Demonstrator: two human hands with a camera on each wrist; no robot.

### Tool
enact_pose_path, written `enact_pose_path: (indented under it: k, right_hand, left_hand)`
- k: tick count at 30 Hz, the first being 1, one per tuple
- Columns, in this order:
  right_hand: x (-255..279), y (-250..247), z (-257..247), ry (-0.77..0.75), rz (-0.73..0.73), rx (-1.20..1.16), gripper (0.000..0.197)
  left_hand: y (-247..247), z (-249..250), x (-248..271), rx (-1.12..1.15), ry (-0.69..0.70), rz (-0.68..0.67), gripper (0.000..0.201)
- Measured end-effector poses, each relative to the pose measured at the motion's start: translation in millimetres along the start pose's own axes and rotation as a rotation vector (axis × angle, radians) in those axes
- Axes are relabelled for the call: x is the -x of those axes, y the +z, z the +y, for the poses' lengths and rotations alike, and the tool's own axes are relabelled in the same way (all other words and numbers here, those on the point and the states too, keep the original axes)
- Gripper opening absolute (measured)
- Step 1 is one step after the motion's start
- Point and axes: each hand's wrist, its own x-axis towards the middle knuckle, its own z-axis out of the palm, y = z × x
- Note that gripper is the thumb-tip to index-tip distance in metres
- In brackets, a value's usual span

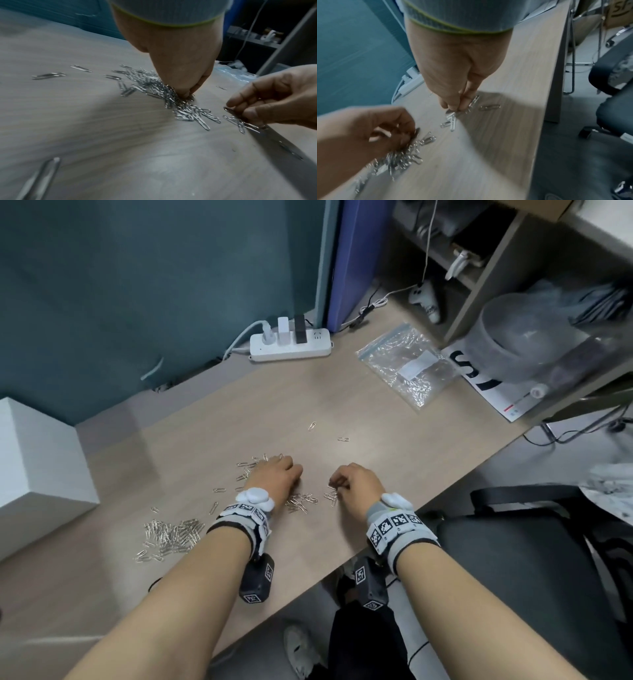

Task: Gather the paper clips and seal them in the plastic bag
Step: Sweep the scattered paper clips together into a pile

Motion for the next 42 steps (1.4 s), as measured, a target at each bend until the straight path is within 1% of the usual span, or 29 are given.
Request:
enact_pose_path:
  k: [2,3,4,6,7,9,10,12,15,17,20,22,23,25,28,30,32,34,37,40,42]
  right_hand:
    - [4,-10,1,0.043,0.065,-0.036,0.030]
    - [6,-18,5,0.080,0.120,-0.065,0.029]
    - [8,-26,12,0.118,0.172,-0.083,0.029]
    - [15,-40,30,0.175,0.237,-0.039,0.029]
    - [17,-44,38,0.192,0.242,0.004,0.028]
    - [24,-48,51,0.214,0.214,0.069,0.030]
    - [26,-48,55,0.216,0.195,0.087,0.031]
    - [29,-45,56,0.195,0.167,0.108,0.034]
    - [26,-37,48,0.151,0.128,0.112,0.037]
    - [21,-32,40,0.135,0.115,0.134,0.039]
    - [5,-26,24,0.115,0.080,0.168,0.042]
    - [-6,-25,15,0.109,0.086,0.183,0.039]
    - [-15,-24,9,0.104,0.087,0.190,0.038]
    - [-24,-24,1,0.105,0.093,0.216,0.041]
    - [-45,-23,-3,0.069,0.095,0.247,0.047]
    - [-58,-25,-5,0.040,0.099,0.234,0.043]
    - [-67,-28,-10,0.034,0.097,0.208,0.038]
    - [-76,-28,-13,0.028,0.091,0.200,0.036]
    - [-83,-27,-17,-0.001,0.078,0.178,0.036]
    - [-83,-15,-29,-0.039,0.055,0.149,0.035]
    - [-73,0,-43,-0.070,0.024,0.149,0.034]
  left_hand:
    - [-1,0,8,-0.024,-0.031,0.019,0.029]
    - [0,5,8,-0.029,-0.017,0.044,0.027]
    - [0,14,8,-0.017,0.023,0.068,0.028]
    - [6,43,2,0.037,0.178,0.085,0.042]
    - [9,59,-1,0.048,0.269,0.043,0.053]
    - [15,89,-6,-0.026,0.418,-0.098,0.071]
    - [19,99,-7,-0.087,0.465,-0.148,0.073]
    - [30,103,-6,-0.161,0.495,-0.170,0.068]
    - [36,81,7,-0.152,0.436,-0.158,0.066]
    - [33,60,18,-0.148,0.352,-0.148,0.068]
    - [23,26,39,-0.121,0.189,-0.157,0.070]
    - [17,14,44,-0.060,0.131,-0.144,0.068]
    - [13,7,41,-0.034,0.104,-0.116,0.066]
    - [5,5,28,0.004,0.072,-0.050,0.062]
    - [-5,2,-18,0.028,0.033,0.002,0.065]
    - [-8,2,-49,0.038,0.017,-0.009,0.068]
    - [-7,-1,-72,0.048,0.014,-0.051,0.068]
    - [-1,-5,-85,0.074,0.020,-0.071,0.068]
    - [7,-9,-73,0.090,0.024,-0.061,0.066]
    - [14,-22,-38,0.104,-0.019,-0.063,0.065]
    - [20,-32,-8,0.093,-0.052,-0.079,0.065]
